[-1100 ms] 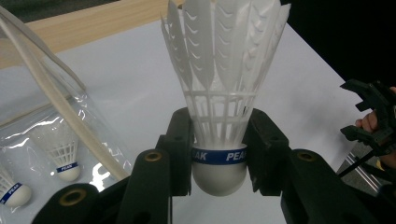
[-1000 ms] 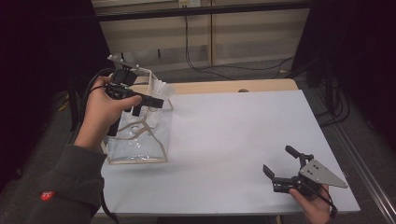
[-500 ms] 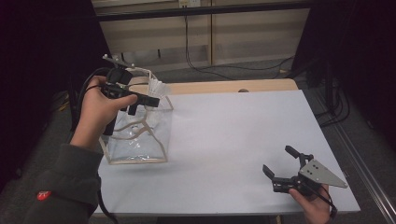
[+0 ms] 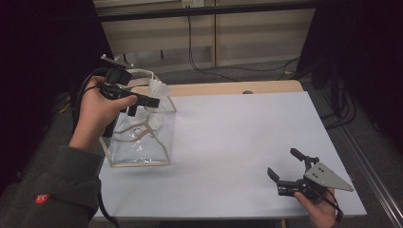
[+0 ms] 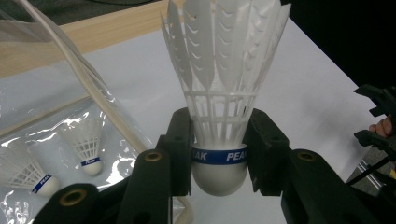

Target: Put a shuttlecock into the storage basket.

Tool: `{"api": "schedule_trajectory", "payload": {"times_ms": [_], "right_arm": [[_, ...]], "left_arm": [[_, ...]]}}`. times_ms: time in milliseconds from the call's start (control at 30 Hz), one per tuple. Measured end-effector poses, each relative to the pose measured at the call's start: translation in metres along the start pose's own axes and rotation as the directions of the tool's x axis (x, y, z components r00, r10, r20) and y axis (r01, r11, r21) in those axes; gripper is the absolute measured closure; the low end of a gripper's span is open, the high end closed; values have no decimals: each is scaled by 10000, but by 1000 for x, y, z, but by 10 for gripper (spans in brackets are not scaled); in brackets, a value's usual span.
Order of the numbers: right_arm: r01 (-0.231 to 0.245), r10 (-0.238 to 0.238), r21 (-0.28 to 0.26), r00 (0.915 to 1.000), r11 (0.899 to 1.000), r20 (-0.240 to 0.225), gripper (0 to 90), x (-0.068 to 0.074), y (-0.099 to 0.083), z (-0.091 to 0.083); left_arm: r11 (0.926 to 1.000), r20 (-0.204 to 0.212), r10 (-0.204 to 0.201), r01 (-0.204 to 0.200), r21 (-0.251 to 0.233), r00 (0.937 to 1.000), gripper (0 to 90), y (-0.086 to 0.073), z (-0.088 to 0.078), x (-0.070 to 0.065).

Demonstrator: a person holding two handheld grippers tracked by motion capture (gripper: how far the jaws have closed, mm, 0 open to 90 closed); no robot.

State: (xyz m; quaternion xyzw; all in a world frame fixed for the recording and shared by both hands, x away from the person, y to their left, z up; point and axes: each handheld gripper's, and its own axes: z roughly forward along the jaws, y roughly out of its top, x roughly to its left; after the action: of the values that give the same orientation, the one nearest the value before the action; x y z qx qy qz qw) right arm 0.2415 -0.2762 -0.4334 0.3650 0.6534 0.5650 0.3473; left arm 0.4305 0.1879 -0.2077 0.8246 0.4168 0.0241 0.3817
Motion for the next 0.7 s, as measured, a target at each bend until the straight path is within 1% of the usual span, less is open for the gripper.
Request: {"api": "schedule_trajectory", "payload": {"times_ms": [67,133,167,300,333,600,700], "right_arm": [[2,-2,3,10000,10000,0,20,0,0,0],[6,-6,-1,10000,10000,0,20,0,0,0],[3,-3,-5,10000,10000,0,20,0,0,0],[12,-12,-5,10000,10000,7,20,0,0,0],[14,-14,-7,10000,10000,2,20,0,0,0],[10,-10,-12,10000,10000,8,20,0,0,0],[13,-13,-2,10000,10000,-1,20,0,0,0]], "left_arm": [[10000,-85,31,-31,-21,10000,649,0,-1,1],[10000,-63,-3,3,7,10000,649,-1,-2,2],[10000,-108,-30,30,-59,9999,649,-1,-2,2],[10000,-234,55,-55,2,9997,648,-2,-4,5],[10000,-245,-7,6,-59,9997,648,-2,-5,5],[10000,-284,-62,60,-62,9996,649,-3,-7,9],[10000,-302,-11,10,-28,9995,649,-4,-8,10]]}}
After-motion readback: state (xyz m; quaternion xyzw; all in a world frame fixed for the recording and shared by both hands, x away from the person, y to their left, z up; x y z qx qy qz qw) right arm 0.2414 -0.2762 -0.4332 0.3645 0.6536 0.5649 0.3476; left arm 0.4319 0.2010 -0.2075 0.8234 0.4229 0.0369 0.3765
